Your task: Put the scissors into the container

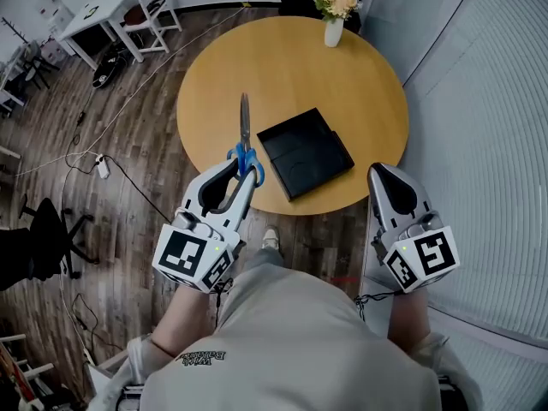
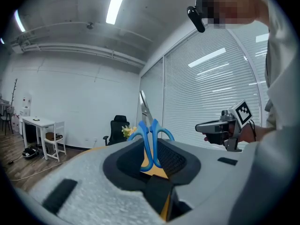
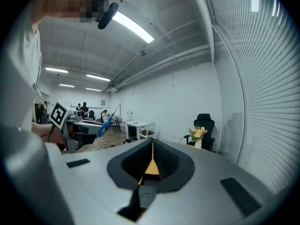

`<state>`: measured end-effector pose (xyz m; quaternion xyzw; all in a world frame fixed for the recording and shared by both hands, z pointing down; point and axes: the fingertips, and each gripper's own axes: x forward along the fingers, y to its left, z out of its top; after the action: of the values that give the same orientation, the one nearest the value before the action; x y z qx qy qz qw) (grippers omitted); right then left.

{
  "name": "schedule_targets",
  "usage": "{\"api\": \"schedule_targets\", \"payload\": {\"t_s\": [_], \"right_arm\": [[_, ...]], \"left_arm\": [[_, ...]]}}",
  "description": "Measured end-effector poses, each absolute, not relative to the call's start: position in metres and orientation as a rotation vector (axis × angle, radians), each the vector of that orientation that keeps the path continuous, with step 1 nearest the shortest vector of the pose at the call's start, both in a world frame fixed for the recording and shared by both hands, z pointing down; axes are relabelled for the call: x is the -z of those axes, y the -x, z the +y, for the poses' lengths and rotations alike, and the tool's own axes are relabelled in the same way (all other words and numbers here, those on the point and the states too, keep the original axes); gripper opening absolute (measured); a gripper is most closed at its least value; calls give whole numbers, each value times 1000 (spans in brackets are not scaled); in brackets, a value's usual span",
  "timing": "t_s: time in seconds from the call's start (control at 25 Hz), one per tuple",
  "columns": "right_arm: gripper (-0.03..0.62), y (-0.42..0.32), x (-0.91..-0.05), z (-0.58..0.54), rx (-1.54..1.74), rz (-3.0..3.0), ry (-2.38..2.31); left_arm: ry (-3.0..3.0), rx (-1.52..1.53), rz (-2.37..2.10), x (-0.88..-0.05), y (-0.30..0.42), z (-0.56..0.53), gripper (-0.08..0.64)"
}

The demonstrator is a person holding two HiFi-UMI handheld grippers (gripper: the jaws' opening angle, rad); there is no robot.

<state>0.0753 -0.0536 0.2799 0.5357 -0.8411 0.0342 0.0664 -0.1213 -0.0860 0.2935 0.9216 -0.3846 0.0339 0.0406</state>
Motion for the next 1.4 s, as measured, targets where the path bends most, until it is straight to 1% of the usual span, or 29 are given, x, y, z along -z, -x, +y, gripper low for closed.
{"api": "schedule_targets", "payload": {"t_s": [0.44, 0.92, 1.2, 1.4], "right_arm": [[31, -44, -283, -133, -133, -2456, -1696], [31, -36, -286, -160, -157, -2411, -1744], [31, -33, -281, -151, -106, -2372, -1729], [31, -40, -284, -159, -101, -2384, -1685]], "left_arm": [[-2867, -146, -1027, -303, 139, -175, 92], [-2881, -180, -915, -319, 138, -203, 92], [-2881, -283, -808, -325, 129, -189, 92], [-2965, -471, -874, -334, 115, -201, 92]]}}
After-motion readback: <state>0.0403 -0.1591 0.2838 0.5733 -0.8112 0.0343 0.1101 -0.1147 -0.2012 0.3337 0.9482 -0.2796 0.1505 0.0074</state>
